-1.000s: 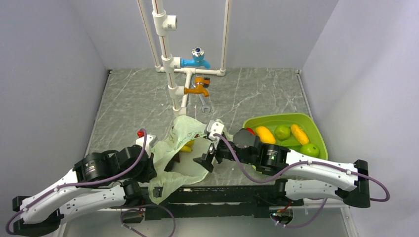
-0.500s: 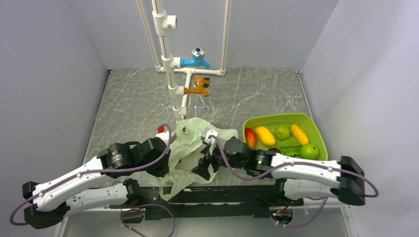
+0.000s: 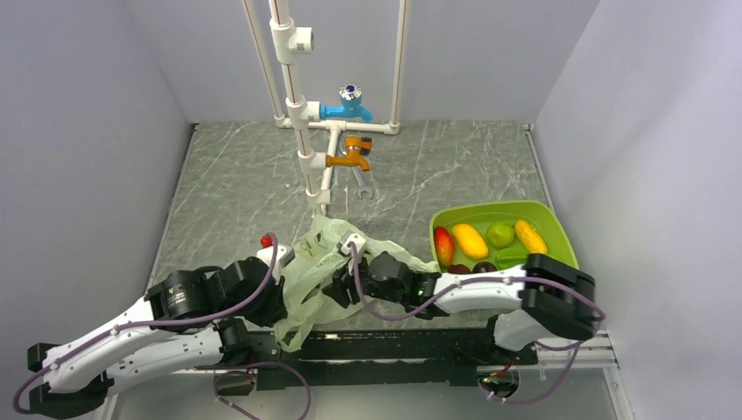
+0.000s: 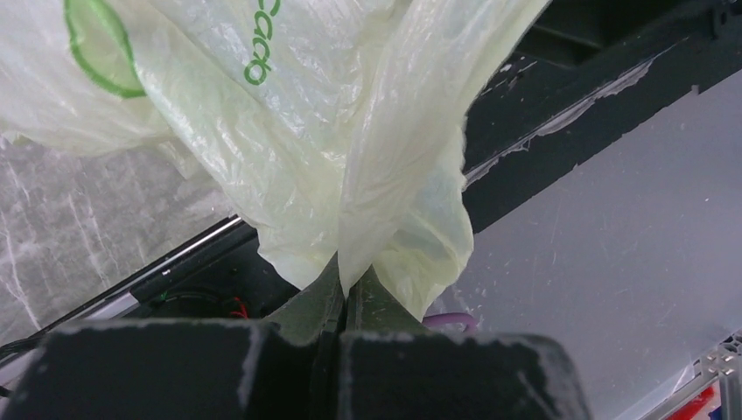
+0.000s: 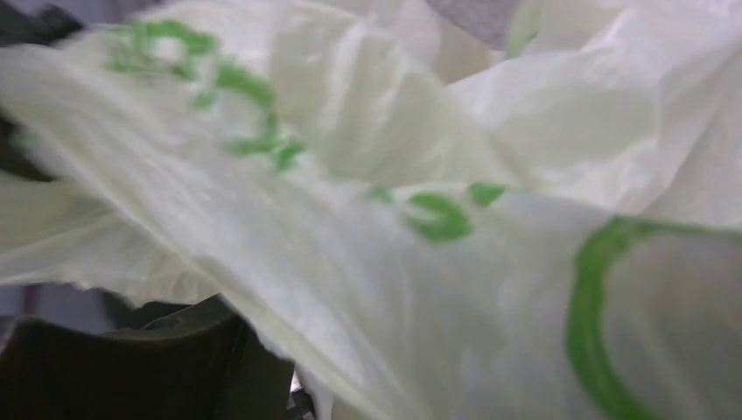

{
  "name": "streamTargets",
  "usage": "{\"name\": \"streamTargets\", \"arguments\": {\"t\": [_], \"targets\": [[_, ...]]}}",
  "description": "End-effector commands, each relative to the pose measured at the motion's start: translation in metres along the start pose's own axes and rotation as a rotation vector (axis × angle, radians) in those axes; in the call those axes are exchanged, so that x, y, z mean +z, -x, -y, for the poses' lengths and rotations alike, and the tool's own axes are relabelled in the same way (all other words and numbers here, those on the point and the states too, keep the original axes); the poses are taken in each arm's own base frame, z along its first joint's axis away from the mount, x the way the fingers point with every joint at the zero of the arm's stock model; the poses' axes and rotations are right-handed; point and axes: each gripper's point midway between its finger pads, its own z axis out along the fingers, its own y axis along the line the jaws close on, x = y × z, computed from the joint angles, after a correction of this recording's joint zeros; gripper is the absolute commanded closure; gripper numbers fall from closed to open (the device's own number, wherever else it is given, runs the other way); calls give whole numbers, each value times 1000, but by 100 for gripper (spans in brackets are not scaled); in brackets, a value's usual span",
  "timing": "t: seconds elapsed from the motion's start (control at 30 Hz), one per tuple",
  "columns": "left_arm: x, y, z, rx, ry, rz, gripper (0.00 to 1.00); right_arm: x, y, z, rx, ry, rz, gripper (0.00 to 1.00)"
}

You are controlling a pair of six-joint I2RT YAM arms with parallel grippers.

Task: Take the fake fruits out of the plastic bag
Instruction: Adjust the plastic bag at the center of the board.

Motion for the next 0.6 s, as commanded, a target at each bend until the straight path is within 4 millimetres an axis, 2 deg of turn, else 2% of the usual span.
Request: {"name": "streamTargets", "arguments": {"t": [0.0, 0.03, 0.1, 0.17, 0.23, 0.33, 0.43, 0.47, 0.57], "targets": [[4, -10, 1, 7, -3, -54, 100, 27, 20, 28, -134, -130, 139, 48], [4, -10, 1, 11, -6, -58, 100, 30, 22, 30, -130, -146, 142, 50], [3, -11, -2, 11, 17, -67, 100, 22, 31, 17, -112, -78, 179, 51], [0, -12, -11, -4, 68, -68, 100, 9, 32, -7, -91, 53, 185, 36], [-2, -9, -16, -12, 94, -44, 100, 4, 15, -31, -102, 185, 80, 30], [-2, 1, -20, -20, 107, 15, 100, -9, -24, -56, -95, 323, -67, 28], [-6, 9, -25, -35, 135, 67, 100, -20, -53, -82, -75, 466, -156, 25], [-7, 11, -27, -40, 144, 83, 100, -20, -61, -89, -62, 511, -193, 26], [-13, 16, -34, -66, 177, 122, 100, -22, -86, -112, -18, 636, -315, 38]]}}
